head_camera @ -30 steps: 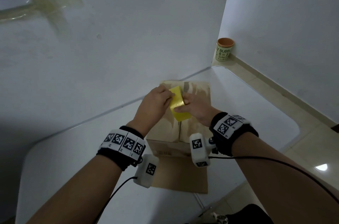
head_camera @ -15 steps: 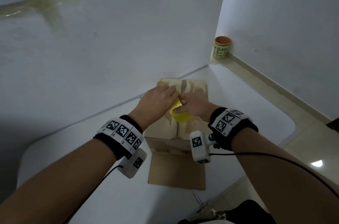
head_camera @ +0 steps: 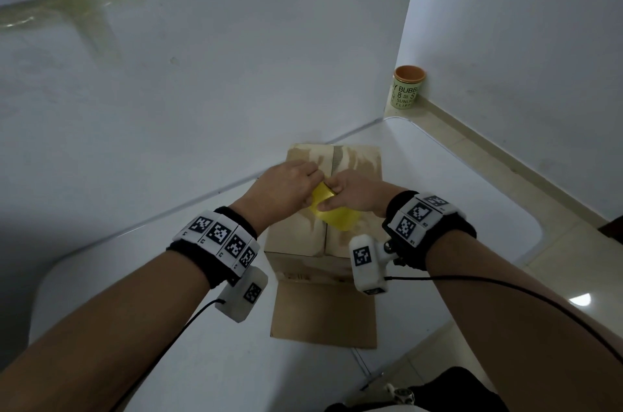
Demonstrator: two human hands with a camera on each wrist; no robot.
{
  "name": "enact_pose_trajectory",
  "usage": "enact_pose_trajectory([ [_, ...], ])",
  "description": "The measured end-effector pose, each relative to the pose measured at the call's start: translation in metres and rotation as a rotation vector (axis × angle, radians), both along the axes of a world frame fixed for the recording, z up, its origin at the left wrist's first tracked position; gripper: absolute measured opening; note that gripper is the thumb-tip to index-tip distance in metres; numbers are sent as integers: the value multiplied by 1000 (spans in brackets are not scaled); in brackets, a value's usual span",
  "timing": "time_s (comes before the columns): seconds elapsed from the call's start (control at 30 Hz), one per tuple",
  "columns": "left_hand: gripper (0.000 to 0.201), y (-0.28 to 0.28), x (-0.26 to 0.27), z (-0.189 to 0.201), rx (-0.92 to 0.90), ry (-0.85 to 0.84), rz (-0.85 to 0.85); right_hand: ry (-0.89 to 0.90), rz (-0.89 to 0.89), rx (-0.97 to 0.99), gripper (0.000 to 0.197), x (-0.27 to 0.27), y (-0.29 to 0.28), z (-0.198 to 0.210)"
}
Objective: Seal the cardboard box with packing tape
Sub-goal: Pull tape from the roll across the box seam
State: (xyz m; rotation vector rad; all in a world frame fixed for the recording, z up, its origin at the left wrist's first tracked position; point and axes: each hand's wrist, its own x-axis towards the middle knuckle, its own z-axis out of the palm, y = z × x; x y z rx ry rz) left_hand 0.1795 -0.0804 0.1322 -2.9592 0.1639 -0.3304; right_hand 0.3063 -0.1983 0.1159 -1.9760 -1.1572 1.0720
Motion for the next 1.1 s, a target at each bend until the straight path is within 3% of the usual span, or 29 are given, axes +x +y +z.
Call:
enact_pose_trajectory([
  [0.13, 22, -1, 0, -11, -134, 28, 51, -35, 12, -13, 49, 0, 1, -8],
  [0.33, 15, 2, -5, -17, -639, -4, 337, -65, 17, -31, 36, 1, -1, -10],
  [0.4, 15, 8, -6, -15, -659, 0, 399, -95, -10, -31, 41, 3, -2, -7],
  [0.47, 12, 17, -9, -12, -614, 22, 426, -112, -21, -68, 58, 6, -6, -6],
  [0.53, 8, 22, -11, -12, -696, 31, 452, -70, -37, -81, 53, 7, -9, -9],
  [0.67, 34, 25, -3, -35, -1163, 49, 692, 39, -136, -18, 41, -1, -11, -8],
  [0.73, 43, 29, -5, -42, -1441, 129, 650, 146, -180, 37, 39, -2, -10, -3],
  [0.77, 60, 31, -7, -43, -1508, 174, 546, 204, -198, 64, 44, -2, -10, 0],
  [0.83, 81, 31, -8, -43, -1417, 203, 339, 305, -211, 96, 59, -4, -9, 9],
  [0.93, 66, 24, -3, -41, -1117, -10, 265, 464, -237, 138, 66, -9, -8, 20],
  [1.03, 49, 21, -1, -35, -829, -156, 333, 570, -251, 166, 43, -14, -7, 26],
  [1.1, 50, 19, -4, -33, -658, -156, 345, 516, -267, 173, 31, -13, -8, 24],
])
